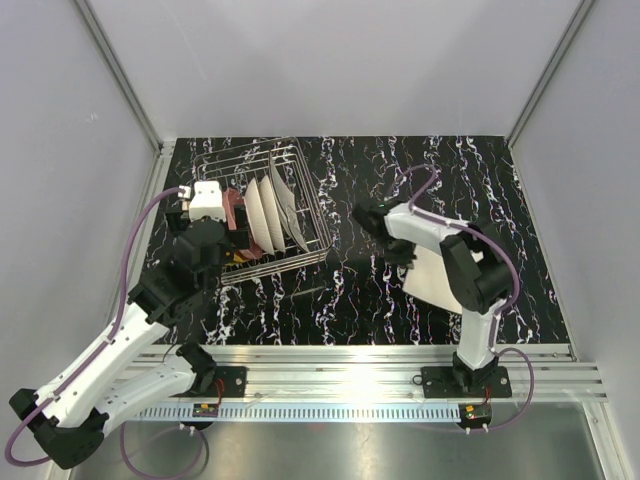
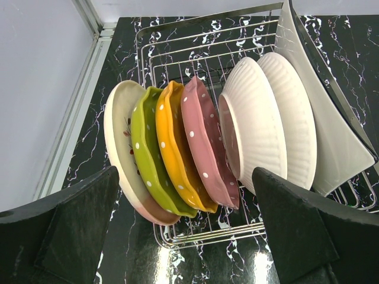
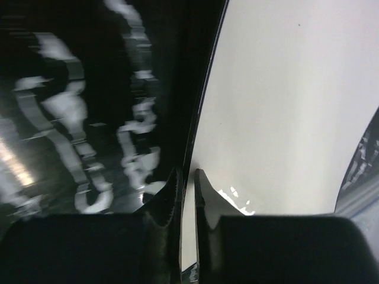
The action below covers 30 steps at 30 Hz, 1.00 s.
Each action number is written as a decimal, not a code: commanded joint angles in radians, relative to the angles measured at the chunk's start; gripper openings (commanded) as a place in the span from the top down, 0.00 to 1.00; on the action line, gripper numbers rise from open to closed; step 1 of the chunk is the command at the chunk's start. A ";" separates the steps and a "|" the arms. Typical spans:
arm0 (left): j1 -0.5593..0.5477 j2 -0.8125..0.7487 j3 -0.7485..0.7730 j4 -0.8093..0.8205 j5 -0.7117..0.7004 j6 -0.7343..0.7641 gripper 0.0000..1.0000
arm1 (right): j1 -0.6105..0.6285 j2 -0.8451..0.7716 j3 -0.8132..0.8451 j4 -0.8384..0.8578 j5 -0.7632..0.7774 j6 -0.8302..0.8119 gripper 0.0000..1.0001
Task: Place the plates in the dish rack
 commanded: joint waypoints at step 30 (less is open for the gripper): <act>-0.018 -0.089 0.050 -0.131 0.601 -0.402 0.01 | 0.211 -0.280 0.037 0.117 -0.083 0.099 0.39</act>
